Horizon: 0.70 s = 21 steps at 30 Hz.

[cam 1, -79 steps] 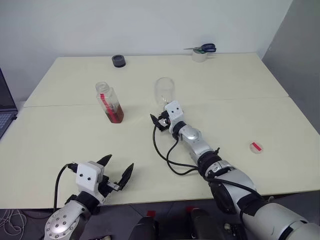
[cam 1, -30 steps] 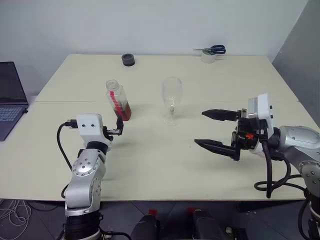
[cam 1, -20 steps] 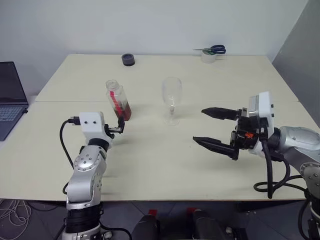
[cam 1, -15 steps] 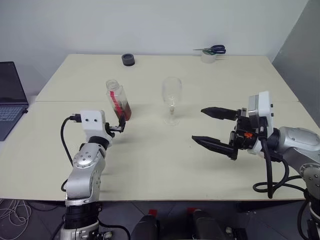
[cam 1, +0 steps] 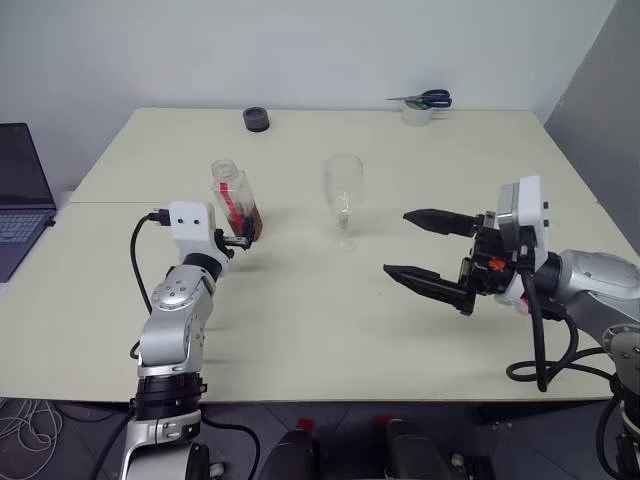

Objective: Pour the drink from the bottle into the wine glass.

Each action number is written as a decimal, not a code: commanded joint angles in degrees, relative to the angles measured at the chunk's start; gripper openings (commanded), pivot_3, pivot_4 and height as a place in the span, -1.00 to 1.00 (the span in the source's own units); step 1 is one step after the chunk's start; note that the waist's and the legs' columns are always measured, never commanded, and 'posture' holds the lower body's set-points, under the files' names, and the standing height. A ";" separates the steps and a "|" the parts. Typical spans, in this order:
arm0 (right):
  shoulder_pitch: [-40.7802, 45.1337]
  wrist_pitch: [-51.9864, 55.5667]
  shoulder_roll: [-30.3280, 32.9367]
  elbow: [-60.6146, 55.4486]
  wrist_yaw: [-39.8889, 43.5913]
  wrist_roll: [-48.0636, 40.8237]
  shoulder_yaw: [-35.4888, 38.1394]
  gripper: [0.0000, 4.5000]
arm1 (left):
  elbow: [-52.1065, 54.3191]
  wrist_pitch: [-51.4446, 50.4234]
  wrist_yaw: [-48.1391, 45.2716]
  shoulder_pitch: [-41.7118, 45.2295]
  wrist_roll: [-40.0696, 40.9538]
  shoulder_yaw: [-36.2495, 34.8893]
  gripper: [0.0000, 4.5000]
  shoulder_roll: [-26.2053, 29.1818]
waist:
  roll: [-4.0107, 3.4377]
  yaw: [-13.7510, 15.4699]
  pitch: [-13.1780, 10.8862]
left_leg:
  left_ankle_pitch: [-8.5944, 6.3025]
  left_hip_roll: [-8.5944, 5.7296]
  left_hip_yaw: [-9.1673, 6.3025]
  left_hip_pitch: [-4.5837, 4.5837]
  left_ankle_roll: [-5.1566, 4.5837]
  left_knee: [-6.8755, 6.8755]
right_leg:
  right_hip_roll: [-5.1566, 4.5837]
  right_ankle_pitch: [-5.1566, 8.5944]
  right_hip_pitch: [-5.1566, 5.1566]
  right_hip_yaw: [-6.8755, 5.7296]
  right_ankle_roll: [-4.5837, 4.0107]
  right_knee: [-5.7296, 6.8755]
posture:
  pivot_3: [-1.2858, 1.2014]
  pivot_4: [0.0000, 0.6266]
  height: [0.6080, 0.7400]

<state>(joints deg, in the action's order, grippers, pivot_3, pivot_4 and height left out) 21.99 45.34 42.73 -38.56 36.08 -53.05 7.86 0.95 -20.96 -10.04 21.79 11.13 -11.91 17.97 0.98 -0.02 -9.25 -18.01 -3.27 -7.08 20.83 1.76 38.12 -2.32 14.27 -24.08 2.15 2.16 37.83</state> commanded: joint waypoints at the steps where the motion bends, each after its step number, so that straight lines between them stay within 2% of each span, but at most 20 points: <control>1: 0.68 -0.46 0.29 -1.45 -0.81 -1.32 1.71 1.00 | -0.84 2.51 -0.90 1.20 -0.46 -0.53 1.00 1.27 | 0.00 0.00 0.00 | 0.00 0.00 0.00 0.00 0.00 0.00 | 0.00 0.00 0.00 0.00 0.00 0.00 | 0.03 -0.52 1.00; 8: 0.74 -0.52 0.28 -1.42 -1.31 -1.32 1.46 1.00 | -7.66 6.54 -2.51 4.19 -1.06 -0.25 1.00 2.52 | 0.01 0.01 0.00 | 0.00 -0.01 -0.01 0.01 0.00 0.00 | -0.01 0.00 0.00 -0.01 0.00 0.00 | 0.03 -0.52 1.00; 21: 1.05 0.06 -0.41 -0.69 -3.44 -2.09 1.41 1.00 | -34.45 22.06 -8.25 16.12 -3.97 1.17 1.00 4.28 | 0.07 -0.01 0.00 | 0.00 -0.02 -0.01 0.03 0.00 0.01 | -0.03 -0.01 -0.03 -0.03 0.00 0.00 | 0.03 -0.52 1.00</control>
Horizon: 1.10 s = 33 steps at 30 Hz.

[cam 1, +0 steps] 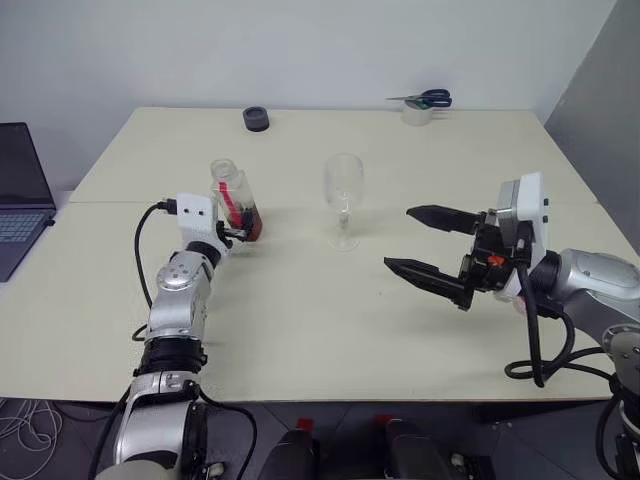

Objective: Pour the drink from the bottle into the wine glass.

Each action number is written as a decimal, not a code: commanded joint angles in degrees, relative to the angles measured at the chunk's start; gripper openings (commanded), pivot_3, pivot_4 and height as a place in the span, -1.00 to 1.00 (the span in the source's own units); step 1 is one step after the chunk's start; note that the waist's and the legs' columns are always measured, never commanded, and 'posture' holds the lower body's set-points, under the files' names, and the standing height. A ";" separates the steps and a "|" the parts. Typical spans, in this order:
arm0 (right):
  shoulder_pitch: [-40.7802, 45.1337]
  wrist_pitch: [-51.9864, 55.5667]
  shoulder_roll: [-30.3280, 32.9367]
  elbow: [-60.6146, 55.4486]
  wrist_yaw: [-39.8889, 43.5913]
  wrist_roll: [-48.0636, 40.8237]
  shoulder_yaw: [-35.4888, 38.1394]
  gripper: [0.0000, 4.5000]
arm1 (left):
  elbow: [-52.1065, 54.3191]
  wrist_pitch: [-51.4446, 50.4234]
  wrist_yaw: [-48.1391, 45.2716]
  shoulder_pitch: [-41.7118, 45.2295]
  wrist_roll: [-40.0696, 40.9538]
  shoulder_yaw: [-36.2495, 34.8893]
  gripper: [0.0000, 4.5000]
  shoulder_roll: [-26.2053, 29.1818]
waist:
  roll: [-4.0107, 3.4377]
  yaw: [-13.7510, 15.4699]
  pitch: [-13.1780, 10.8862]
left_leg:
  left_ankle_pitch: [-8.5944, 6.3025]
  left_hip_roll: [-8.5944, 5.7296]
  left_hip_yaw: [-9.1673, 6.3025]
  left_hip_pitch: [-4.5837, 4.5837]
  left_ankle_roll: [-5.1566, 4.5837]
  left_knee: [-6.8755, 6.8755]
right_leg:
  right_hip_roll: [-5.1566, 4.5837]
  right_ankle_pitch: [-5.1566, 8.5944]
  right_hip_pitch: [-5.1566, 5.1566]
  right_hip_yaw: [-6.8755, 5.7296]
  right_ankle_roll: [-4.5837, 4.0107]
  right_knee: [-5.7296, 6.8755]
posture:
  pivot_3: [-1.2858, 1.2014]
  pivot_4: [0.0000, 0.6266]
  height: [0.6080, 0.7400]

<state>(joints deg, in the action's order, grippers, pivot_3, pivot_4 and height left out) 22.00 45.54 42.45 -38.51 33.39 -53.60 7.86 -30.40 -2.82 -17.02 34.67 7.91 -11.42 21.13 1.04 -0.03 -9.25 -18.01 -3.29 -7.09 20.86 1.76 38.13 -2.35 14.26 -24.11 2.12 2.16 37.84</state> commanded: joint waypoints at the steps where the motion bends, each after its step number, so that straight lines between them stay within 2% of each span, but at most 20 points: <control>1: 0.76 -0.19 -0.12 -0.71 -0.78 -1.46 1.44 1.00 | -5.48 5.08 -1.71 4.50 -1.06 0.81 1.00 1.16 | 0.01 0.00 0.00 | 0.00 0.00 0.00 0.00 0.00 0.00 | 0.00 0.00 0.00 0.00 0.00 0.00 | 0.03 -0.52 1.00; 6: 0.41 -0.38 -0.01 -0.50 -1.08 -1.24 1.34 1.00 | -15.64 9.75 -3.13 9.79 -2.01 1.25 1.00 1.41 | 0.03 -0.09 0.01 | 0.00 0.00 0.01 0.00 0.00 0.00 | 0.00 0.00 -0.01 -0.01 0.00 0.01 | 0.03 -0.52 1.00; 11: 0.49 -0.41 -0.05 -0.61 -1.64 -1.35 1.30 1.00 | -21.54 13.00 -4.56 12.77 -2.44 1.22 1.00 1.83 | 0.04 -0.13 0.01 | 0.00 0.00 0.02 0.00 0.00 -0.01 | 0.00 0.00 -0.05 0.00 0.00 0.04 | 0.03 -0.52 1.00; 14: 0.56 -0.33 -0.13 -0.77 -2.04 -1.48 1.29 1.00 | -23.42 13.94 -5.11 13.68 -2.30 0.97 0.72 2.08 | 0.05 -0.13 0.01 | 0.00 -0.01 0.01 0.01 0.00 0.00 | 0.00 0.00 -0.05 0.00 0.00 0.04 | 0.03 -0.52 1.00; 20: 0.64 -0.36 -0.24 -0.84 -2.63 -1.46 0.97 1.00 | -24.37 14.46 -5.27 13.85 -1.85 0.45 -0.12 2.29 | 0.05 -0.14 0.01 | 0.00 -0.01 0.01 0.02 0.00 0.00 | -0.01 0.00 -0.07 0.00 0.00 0.05 | 0.03 -0.52 1.00; 22: 0.43 -0.53 -0.14 -0.87 -2.39 -1.12 0.77 1.00 | -23.76 14.35 -5.17 13.35 -1.80 0.46 -0.28 2.19 | 0.05 -0.15 0.01 | 0.00 -0.01 0.01 0.02 0.00 0.00 | -0.01 0.00 -0.07 0.01 0.00 0.06 | 0.03 -0.52 1.00; 28: 0.41 -0.96 -2.40 -0.78 -6.31 0.45 0.49 1.00 | -20.75 11.48 -1.09 11.37 -1.31 -0.73 -0.28 1.97 | 0.09 -0.25 0.04 | 0.00 0.00 0.01 0.01 0.00 -0.01 | -0.01 0.00 -0.08 0.03 0.00 0.08 | 0.03 -0.52 1.00; 33: 3.69 -6.95 -8.64 2.84 -13.89 14.00 -4.47 1.00 | -16.77 10.90 -0.31 14.98 -4.91 2.49 -0.28 3.54 | 0.14 -0.33 0.04 | 0.00 -0.01 0.02 0.02 0.00 0.01 | -0.01 0.00 -0.15 0.05 0.00 0.16 | 0.03 -0.52 1.00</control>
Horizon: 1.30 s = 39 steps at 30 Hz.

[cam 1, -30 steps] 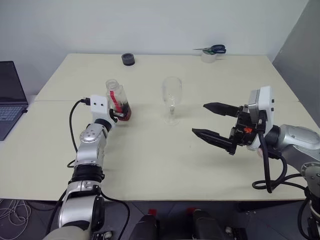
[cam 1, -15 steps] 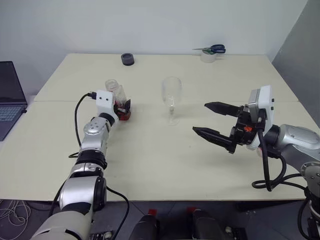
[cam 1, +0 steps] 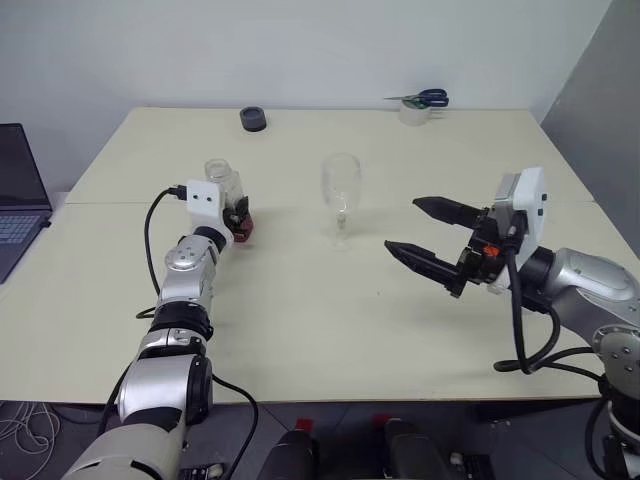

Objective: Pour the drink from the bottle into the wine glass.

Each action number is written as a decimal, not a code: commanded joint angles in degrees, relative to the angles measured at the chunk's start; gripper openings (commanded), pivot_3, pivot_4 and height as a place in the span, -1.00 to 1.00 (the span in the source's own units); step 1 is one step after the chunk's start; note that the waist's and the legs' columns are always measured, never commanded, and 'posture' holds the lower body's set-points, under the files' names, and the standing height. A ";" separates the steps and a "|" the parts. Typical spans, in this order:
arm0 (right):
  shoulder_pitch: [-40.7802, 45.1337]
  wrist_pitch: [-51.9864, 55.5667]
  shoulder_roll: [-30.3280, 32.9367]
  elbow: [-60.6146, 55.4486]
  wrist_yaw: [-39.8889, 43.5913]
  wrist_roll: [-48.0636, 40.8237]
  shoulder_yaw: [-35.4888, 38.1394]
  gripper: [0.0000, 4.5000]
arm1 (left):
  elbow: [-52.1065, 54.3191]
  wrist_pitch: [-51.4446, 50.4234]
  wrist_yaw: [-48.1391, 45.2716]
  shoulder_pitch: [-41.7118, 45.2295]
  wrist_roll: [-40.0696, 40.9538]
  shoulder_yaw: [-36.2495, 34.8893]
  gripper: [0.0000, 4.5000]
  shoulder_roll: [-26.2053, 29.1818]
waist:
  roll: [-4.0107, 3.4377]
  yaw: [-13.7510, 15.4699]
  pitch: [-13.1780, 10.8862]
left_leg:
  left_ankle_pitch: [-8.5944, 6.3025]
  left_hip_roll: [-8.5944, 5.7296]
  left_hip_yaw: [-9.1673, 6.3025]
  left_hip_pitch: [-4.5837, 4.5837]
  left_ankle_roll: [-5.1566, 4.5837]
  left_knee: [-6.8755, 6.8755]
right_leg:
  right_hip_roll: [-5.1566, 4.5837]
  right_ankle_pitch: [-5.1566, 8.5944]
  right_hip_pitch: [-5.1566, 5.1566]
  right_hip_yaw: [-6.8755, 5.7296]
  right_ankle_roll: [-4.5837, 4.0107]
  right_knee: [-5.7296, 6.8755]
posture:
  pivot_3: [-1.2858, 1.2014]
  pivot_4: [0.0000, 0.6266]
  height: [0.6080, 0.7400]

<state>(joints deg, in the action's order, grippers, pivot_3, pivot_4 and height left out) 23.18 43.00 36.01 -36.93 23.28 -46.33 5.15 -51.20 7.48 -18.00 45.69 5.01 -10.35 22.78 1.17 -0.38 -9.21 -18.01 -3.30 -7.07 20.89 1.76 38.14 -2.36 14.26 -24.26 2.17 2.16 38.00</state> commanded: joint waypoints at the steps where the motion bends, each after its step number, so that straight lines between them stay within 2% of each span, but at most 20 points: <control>1: 3.05 -6.32 -2.87 2.62 -4.66 10.75 -3.53 1.00 | 3.59 1.05 0.71 5.78 -2.78 1.95 -0.28 2.43 | 0.05 0.04 -0.03 | 0.00 -0.01 0.00 0.00 0.00 0.01 | 0.00 0.00 -0.01 -0.01 0.00 0.02 | 0.03 -0.52 1.00; 3: 3.56 -9.74 -4.73 4.95 -5.83 16.46 -5.98 1.00 | 2.31 2.11 0.70 9.38 -4.24 3.07 -0.28 3.33 | 0.15 0.14 -0.05 | 0.01 -0.02 -0.02 0.06 0.01 0.06 | 0.02 0.00 -0.05 -0.04 -0.01 0.03 | 0.03 -0.52 1.00; 8: 3.89 -14.21 -9.46 7.49 -5.13 20.34 -7.14 1.00 | -1.52 6.51 -1.95 16.78 -9.67 8.69 -0.28 4.67 | 0.19 0.17 -0.05 | 0.01 -0.15 0.02 0.17 0.02 0.01 | -0.05 0.02 -0.13 -0.03 0.03 -0.07 | 0.03 -0.52 1.00; 17: 3.99 -14.92 -10.83 6.14 0.34 19.11 -6.98 1.00 | -10.29 16.72 -5.24 25.55 -17.89 16.72 -0.28 6.31 | 0.19 -0.70 -0.06 | 0.01 -0.16 0.07 0.16 0.01 -0.02 | -0.06 0.04 -0.17 -0.03 0.06 -0.04 | 0.03 -0.52 1.00; 24: 4.09 -15.34 -11.92 5.83 1.06 21.47 -8.53 1.00 | -14.78 22.11 -2.73 28.49 -23.23 20.47 -0.28 6.77 | 0.19 -1.35 -0.06 | 0.01 -0.16 0.07 0.16 0.01 -0.04 | -0.05 0.04 -0.20 -0.01 0.07 0.00 | 0.03 -0.52 1.00; 39: 4.27 -14.93 -13.86 5.33 1.54 22.67 -8.55 1.00 | -16.92 28.88 4.57 30.52 -33.64 27.51 -0.28 9.18 | 0.19 -1.34 -0.06 | 0.01 -0.18 0.08 0.18 0.00 -0.02 | -0.04 0.04 -0.24 0.00 0.07 0.04 | 0.03 -0.52 1.00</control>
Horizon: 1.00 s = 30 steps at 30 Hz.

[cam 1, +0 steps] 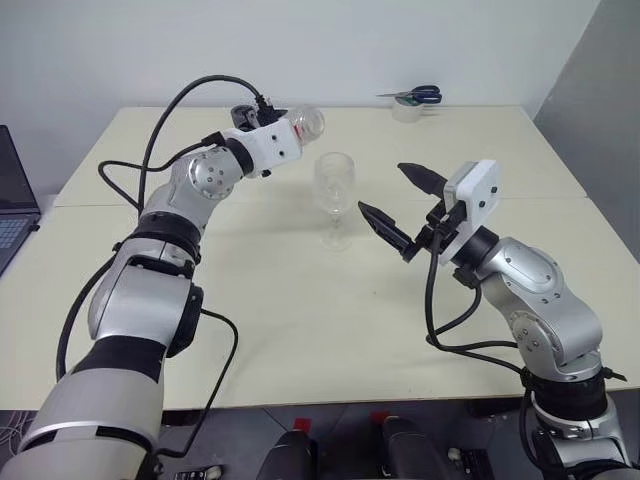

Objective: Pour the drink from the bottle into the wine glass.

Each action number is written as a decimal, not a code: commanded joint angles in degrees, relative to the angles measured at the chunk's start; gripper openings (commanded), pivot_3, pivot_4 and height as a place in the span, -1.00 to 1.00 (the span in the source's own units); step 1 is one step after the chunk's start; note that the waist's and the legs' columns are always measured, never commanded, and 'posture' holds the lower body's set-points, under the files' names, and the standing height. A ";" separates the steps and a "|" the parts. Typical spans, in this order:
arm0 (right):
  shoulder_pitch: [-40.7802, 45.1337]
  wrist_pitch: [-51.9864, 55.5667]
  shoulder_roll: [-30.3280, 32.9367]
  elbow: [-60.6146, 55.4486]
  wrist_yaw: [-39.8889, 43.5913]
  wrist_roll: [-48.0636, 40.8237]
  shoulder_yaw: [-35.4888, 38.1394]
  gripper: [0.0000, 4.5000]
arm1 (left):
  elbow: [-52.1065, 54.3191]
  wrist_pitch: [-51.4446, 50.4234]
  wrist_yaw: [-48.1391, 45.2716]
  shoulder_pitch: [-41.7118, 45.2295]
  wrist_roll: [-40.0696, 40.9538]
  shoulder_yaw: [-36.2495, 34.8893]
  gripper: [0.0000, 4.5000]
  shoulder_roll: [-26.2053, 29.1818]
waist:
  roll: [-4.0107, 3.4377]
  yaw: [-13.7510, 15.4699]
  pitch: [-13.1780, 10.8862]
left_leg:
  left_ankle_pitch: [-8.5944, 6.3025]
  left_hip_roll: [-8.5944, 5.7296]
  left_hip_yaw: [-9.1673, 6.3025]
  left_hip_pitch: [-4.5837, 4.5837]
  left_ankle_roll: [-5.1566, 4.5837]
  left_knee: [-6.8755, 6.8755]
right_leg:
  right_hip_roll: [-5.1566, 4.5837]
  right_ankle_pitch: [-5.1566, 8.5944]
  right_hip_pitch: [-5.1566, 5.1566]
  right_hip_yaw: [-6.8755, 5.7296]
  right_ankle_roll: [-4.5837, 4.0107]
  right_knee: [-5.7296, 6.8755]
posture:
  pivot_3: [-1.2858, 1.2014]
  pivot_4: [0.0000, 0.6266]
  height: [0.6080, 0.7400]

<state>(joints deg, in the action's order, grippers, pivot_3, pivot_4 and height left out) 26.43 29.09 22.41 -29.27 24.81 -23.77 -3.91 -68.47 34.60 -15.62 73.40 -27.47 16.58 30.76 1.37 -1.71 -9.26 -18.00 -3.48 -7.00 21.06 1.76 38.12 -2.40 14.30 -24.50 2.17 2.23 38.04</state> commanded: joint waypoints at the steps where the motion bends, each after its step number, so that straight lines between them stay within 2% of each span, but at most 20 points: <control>1: 0.93 -0.97 -0.43 -2.45 -0.04 0.20 0.41 1.00 | 0.21 1.85 2.68 3.02 -1.64 0.90 -0.28 1.26 | 0.00 0.00 0.00 | 0.00 0.00 0.00 0.00 0.00 0.00 | 0.00 0.00 0.00 0.00 0.00 0.00 | 0.03 -0.52 1.00; 30: 0.32 -0.99 -2.11 -2.47 -0.80 2.87 0.02 1.00 | -4.14 3.44 10.20 9.54 -12.31 8.77 -0.28 2.71 | 0.00 -0.06 0.00 | 0.00 -0.01 0.07 0.04 0.00 0.00 | 0.12 0.00 -0.10 0.06 0.00 0.08 | 0.03 -0.52 1.00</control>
<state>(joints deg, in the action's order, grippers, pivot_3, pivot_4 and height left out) 26.30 29.09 20.32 -29.87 24.17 -21.25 -4.61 -73.41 37.79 -6.94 79.79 -39.66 25.54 32.37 1.37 -1.77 -9.26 -18.00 -3.49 -6.92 21.11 1.76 38.12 -2.28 14.30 -24.61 2.24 2.23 38.12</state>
